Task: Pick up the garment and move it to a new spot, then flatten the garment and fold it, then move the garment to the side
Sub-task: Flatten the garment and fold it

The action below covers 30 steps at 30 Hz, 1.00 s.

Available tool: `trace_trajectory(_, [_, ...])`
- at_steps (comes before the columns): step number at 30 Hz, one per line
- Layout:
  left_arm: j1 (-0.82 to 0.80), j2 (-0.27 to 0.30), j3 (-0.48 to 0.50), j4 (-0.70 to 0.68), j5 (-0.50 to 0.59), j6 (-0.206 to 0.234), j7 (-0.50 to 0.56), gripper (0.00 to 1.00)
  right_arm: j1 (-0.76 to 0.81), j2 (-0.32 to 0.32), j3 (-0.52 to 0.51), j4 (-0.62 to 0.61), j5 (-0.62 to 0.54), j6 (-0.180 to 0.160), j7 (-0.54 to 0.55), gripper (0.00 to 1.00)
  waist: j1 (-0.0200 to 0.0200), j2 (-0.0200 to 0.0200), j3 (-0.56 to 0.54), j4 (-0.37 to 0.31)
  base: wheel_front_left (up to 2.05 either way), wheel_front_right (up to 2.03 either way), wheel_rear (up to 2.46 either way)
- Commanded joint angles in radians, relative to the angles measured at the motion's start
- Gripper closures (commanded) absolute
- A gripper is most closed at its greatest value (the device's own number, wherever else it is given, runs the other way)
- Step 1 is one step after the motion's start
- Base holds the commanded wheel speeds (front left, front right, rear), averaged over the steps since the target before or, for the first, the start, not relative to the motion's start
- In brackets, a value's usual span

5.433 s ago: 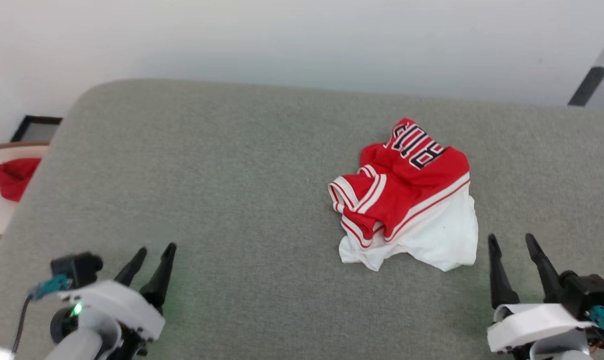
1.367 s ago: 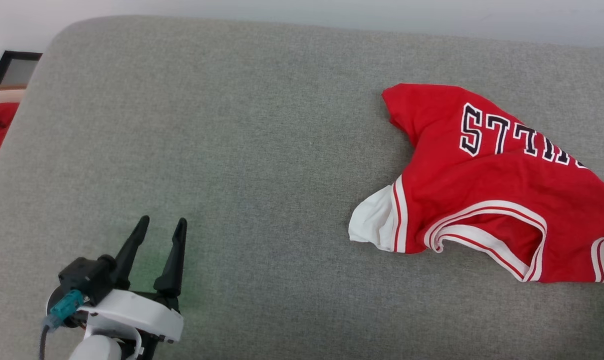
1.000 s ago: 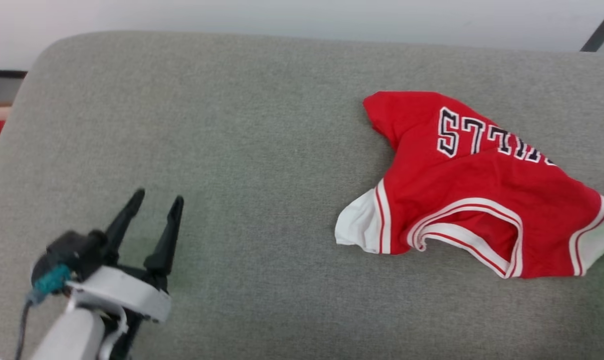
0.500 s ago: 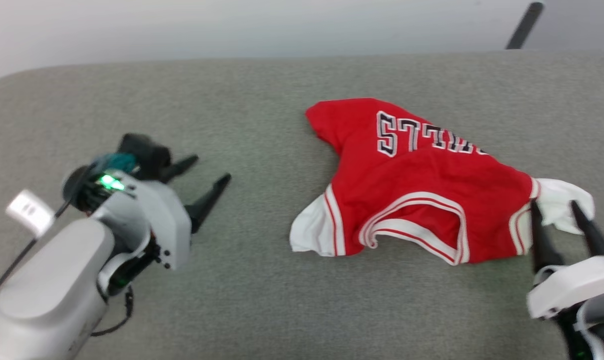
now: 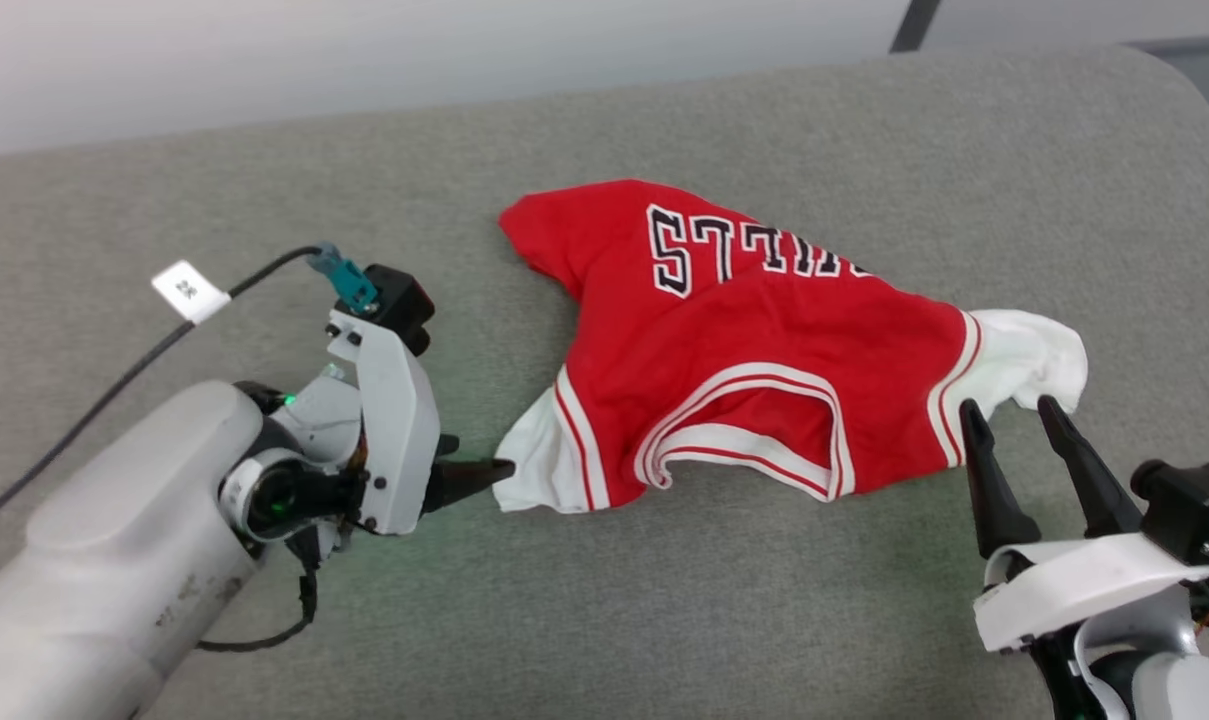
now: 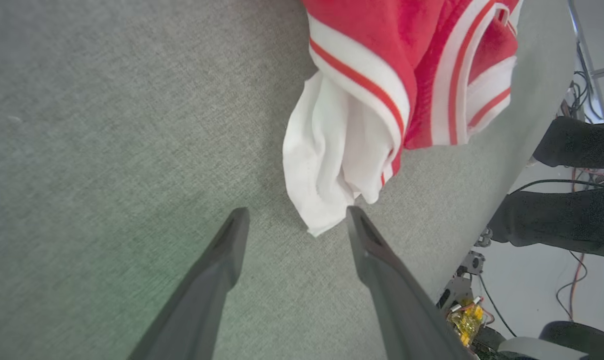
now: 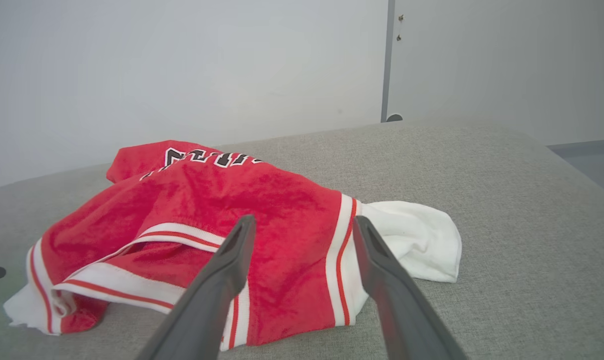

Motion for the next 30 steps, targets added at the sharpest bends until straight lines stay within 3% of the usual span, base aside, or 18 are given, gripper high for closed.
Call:
trace_trajectory(1, [-0.005,-0.007,-0.005,0.008,-0.012,0.002,0.006,0.00,-0.015,0.002,0.006,0.003,0.011,-0.001,-0.009,0.00,0.0000,0.0000,0.033,-0.033,0.00,0.00,0.00])
trace_trajectory(6, [-0.013,-0.009,-0.026,0.059,-0.039,0.002,0.024,0.01,-0.033,0.002,0.025,0.026,0.016,-0.001,-0.031,0.00,0.0000,0.0000,0.064,-0.064,0.00,0.00,0.00])
trace_trajectory(8, [-0.011,-0.011,-0.035,0.070,-0.046,0.002,0.017,0.09,-0.036,0.002,0.031,0.035,0.019,-0.001,-0.040,0.00,0.0000,0.0000,0.073,-0.072,0.00,0.00,0.00])
trace_trajectory(10, [-0.001,-0.016,-0.044,0.075,-0.055,0.002,0.006,0.44,-0.042,0.002,0.035,0.044,0.023,-0.001,-0.047,0.00,0.0000,0.0000,0.077,-0.077,0.00,0.00,0.00])
trace_trajectory(11, [0.004,-0.018,-0.046,0.076,-0.062,0.002,0.000,0.55,-0.044,0.002,0.036,0.049,0.024,-0.001,-0.052,0.00,0.0000,0.0000,0.077,-0.078,0.00,0.00,0.00])
trace_trajectory(13, [0.010,-0.024,-0.043,0.082,-0.082,0.002,-0.014,1.00,-0.049,0.002,0.032,0.057,0.023,-0.001,-0.054,0.00,0.0000,0.0000,0.075,-0.075,0.00,0.00,0.00])
trace_trajectory(23, [-0.020,-0.034,-0.021,0.090,-0.155,0.002,-0.055,1.00,-0.059,0.002,0.015,0.070,-0.002,-0.001,-0.031,0.00,0.0000,0.0000,0.018,0.011,0.00,0.00,0.00])
trace_trajectory(30, [-0.034,0.016,-0.011,0.105,-0.164,0.002,-0.102,1.00,-0.060,0.002,0.003,0.066,-0.020,-0.001,-0.004,0.00,0.0000,0.0000,-0.020,0.085,0.00,0.00,0.00])
